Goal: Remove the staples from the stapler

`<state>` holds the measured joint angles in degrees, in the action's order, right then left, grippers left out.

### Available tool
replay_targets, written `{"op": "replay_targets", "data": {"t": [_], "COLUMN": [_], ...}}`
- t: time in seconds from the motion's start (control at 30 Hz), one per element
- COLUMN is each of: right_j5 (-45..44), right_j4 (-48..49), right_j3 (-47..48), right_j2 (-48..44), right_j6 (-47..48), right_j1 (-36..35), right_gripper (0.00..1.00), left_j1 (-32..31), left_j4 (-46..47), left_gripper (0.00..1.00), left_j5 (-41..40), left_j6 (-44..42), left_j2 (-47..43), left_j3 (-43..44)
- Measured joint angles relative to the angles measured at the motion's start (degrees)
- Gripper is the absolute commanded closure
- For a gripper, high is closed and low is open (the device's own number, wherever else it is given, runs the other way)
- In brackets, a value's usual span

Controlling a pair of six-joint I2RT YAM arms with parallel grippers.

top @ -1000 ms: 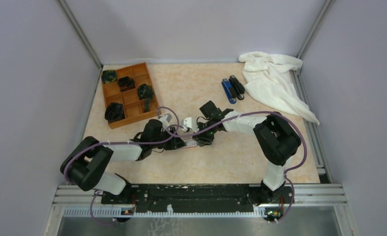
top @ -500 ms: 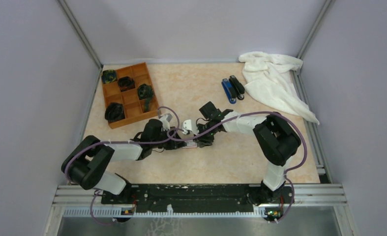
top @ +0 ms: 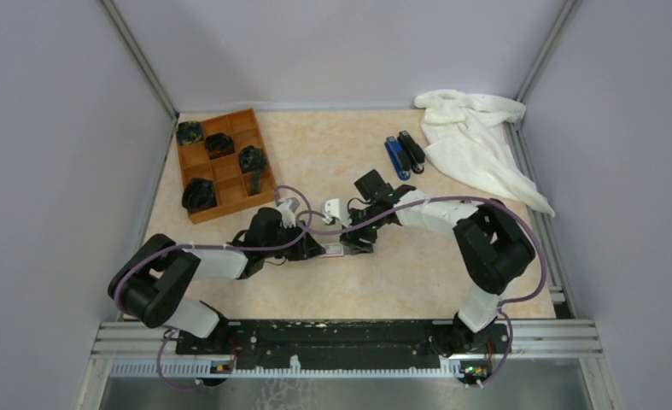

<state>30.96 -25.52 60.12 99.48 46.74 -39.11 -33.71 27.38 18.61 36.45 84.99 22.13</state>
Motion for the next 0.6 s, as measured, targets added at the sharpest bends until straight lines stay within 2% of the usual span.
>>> {"op": "replay_targets", "data": {"t": [0.27, 0.37, 0.5, 0.6], "right_j5": [4.55, 6.4, 9.16, 10.51], "right_j4": [-2.16, 1.81, 6.45, 8.07], "right_j3": [-0.09, -1.97, -5.03, -6.6], "right_j2": [-9.09, -11.39, -12.28, -11.78], "right_j6": [-4.13, -13.62, -29.49, -37.53], "right_j1": [4.63, 6.84, 13.11, 16.85], "right_gripper": [0.47, 0.53, 0.64, 0.66], "left_j1": [-0.04, -0.04, -0.04, -0.04], "left_j4": [0.04, 0.11, 0.11, 0.22], "left_gripper": [0.59, 0.59, 0.59, 0.59], "left_j5": [0.0, 0.11, 0.24, 0.33], "left_j6": [-0.02, -0.02, -0.02, -0.02], "left_j2": [-0.35, -0.48, -0.68, -0.7], "left_j3": [-0.26, -0.46, -0.63, -0.72]}}
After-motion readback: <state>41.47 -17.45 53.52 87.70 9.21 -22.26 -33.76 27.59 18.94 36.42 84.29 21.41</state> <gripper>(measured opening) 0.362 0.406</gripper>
